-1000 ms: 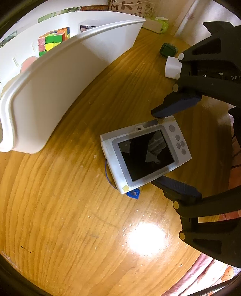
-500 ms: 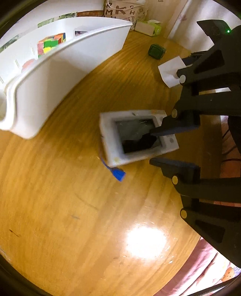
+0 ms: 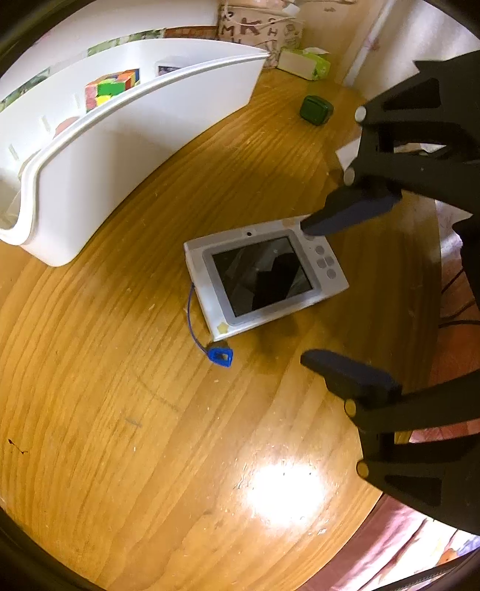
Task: Organize rigid objects
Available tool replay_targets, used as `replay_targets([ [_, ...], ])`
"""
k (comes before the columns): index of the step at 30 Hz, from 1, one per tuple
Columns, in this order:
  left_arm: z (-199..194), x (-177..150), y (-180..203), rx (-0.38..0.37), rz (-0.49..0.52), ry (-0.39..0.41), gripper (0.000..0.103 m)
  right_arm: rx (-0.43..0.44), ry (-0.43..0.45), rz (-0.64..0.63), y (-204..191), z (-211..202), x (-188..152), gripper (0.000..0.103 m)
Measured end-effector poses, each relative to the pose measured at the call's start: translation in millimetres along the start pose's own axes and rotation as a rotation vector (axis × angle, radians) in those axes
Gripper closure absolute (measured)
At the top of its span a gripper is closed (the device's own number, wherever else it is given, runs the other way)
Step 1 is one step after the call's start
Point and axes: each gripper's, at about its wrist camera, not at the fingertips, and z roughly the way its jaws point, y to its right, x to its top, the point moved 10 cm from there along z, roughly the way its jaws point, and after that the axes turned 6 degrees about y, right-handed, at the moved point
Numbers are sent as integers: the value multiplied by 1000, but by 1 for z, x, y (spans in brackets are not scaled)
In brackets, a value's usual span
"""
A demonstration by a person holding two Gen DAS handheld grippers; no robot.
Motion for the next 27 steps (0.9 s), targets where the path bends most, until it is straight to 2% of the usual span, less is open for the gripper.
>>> replay_targets([
  [9,18,5,3,19,-50,-38,28,-2,15,-1,6,-8,1,45],
  [27,25,23,10,41,-40,-84,27,5,-3,-25,1,6,26,45],
])
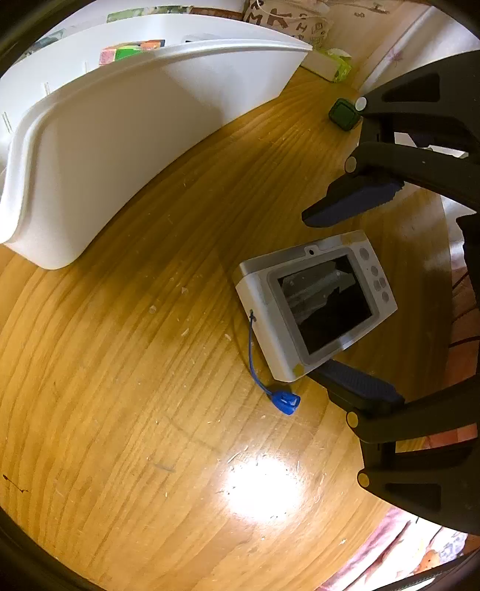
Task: Organize rigid objects
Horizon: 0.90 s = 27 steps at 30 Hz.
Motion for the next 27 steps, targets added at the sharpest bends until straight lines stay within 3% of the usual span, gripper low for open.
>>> replay_targets([
  [7,5,-3,6,77,9,12,32,3,9,-15,-5,3,9,45],
  [15,6,-15,12,79,41,31,34,9,40,-38,-11,-3,17,45],
  [27,2,-43,-11,93,51,7,35,20,99,-36,-15,-20,25,45],
])
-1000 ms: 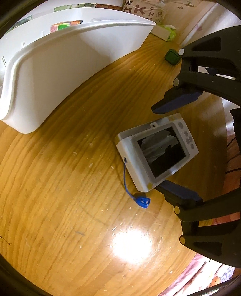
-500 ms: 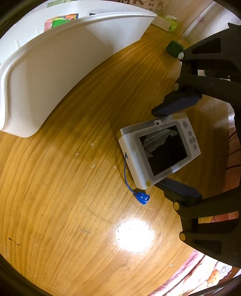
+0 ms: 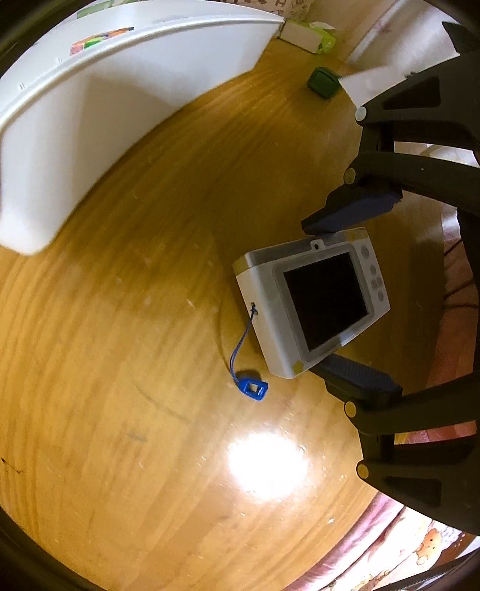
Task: Organize rigid objects
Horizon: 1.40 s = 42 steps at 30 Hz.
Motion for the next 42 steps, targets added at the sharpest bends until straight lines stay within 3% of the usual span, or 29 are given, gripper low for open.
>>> replay_targets([
  [7,-8,-18,-20,15,-13,8,36,18,49,-16,-9,-13,10,45],
  [14,-35,-24,-28,4,-13,67,36,23,106,-34,-18,-25,25,45],
  [22,-81,-11,-3,-24,11,176,36,25,185,-58,-22,-38,55,45],
  [32,-155,27,28,-95,111,347,36,18,259,-84,-19,-39,103,45],
  [42,-166,72,80,-197,240,529,36,29,292,-51,-6,-13,133,45],
])
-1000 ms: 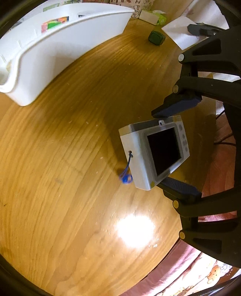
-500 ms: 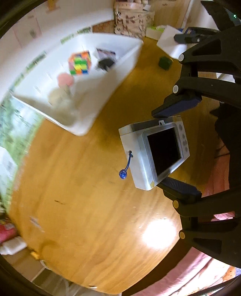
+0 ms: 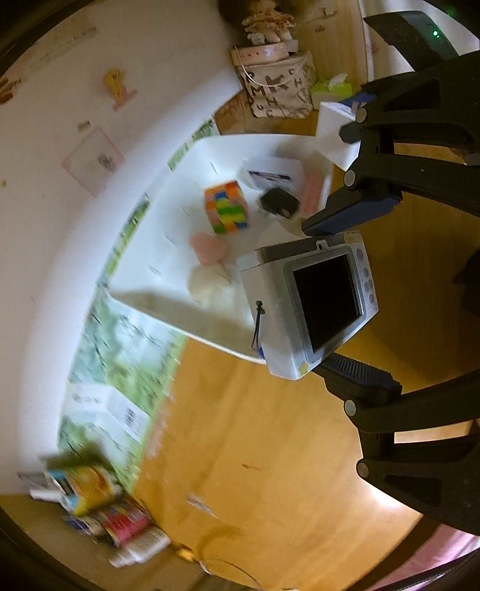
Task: Organize rigid objects
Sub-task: 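Carry the white device and white charger over the tray with both tools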
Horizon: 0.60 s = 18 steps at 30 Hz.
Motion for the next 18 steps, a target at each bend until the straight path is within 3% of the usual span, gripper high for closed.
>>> replay_targets([
  [10,14,41,35,-19,213,322,36,28,46,74,19,37,0,45],
  [13,17,48,43,23,288,429,36,30,60,86,24,46,-1,45],
  [18,30,53,50,22,301,477,36,26,85,105,33,58,-2,46],
])
